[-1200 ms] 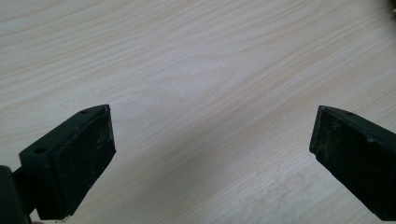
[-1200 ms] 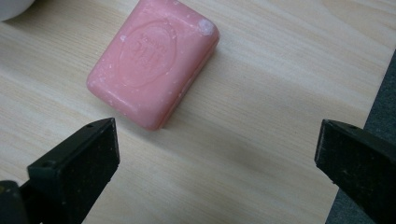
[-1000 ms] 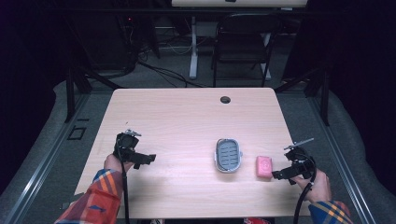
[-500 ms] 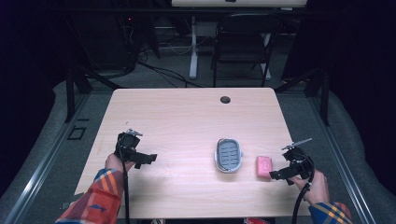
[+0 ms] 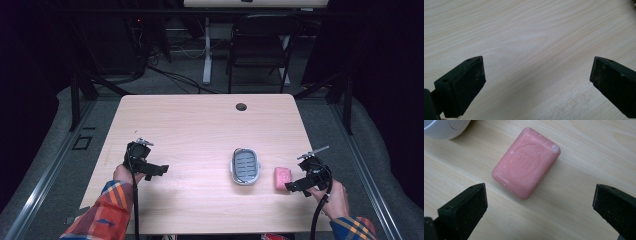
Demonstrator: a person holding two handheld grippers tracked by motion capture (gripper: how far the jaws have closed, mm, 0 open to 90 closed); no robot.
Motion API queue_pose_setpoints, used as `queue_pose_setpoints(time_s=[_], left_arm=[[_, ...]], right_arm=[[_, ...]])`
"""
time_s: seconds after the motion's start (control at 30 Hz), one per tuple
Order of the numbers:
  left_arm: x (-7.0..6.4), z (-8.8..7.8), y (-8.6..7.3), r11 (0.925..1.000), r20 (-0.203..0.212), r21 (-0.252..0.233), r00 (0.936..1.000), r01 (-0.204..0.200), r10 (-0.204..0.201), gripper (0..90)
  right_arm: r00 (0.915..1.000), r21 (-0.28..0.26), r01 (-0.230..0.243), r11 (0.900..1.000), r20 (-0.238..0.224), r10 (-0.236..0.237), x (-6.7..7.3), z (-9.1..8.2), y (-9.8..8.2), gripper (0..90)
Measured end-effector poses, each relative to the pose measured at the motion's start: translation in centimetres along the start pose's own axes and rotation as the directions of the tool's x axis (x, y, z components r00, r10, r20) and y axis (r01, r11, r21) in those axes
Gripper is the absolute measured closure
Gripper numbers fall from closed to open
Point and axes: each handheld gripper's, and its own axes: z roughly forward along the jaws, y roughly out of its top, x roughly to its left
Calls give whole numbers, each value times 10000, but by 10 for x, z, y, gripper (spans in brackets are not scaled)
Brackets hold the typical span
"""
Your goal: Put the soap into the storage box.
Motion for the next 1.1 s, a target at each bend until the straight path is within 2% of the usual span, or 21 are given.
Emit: queue_pose_setpoints(time_s=[0.1, 0.2, 0.27, 0.3, 0.47, 0.5, 0.53, 0.87, 1.03, 1.1], left_arm=[[-1, 0, 0, 10000, -8, -7, 10000, -23, 23, 1], [-1, 0, 0, 10000, 16, 20, 10000, -17, 17, 0], [0, 0, 0, 10000, 6, 34, 10000, -29, 29, 0], [-1, 1, 1, 10000, -12, 20, 10000, -85, 85, 0], [-2, 1, 1, 10000, 8, 31, 10000, -59, 59, 0], [-2, 1, 1, 10000, 11, 22, 10000, -60, 60, 0], [-2, 1, 1, 10000, 11, 52, 10000, -63, 63, 0], [-2, 1, 1, 10000, -45, 78, 10000, -51, 52, 0], [-2, 1, 1, 9999, -24, 129, 10000, -51, 52, 0], [-2, 2, 1, 9999, -27, 141, 10000, -95, 95, 0]], right_arm=[[10000, 35, 18, 10000, 78, -18, 0, 1, 2, 0], [9999, 79, -143, 9999, -9, 143, 2, 0, 3, 0], [10000, 16, -76, 10000, -39, 77, 2, 1, 4, 0], [10000, 90, 37, 10000, 13, -37, 2, 2, 4, 0], [9999, 157, -79, 9998, 127, 77, 4, 2, 8, 0], [9996, -110, -288, 9995, 26, 288, 6, 4, 8, 0], [9999, 139, -148, 9998, 54, 148, 6, 3, 11, 0], [9995, 367, -246, 9990, 210, 239, 14, 12, 25, 0], [9984, 431, -439, 9981, 368, 423, 17, 17, 33, 0], [9969, 364, -674, 9971, 439, 658, 16, 19, 35, 0]])
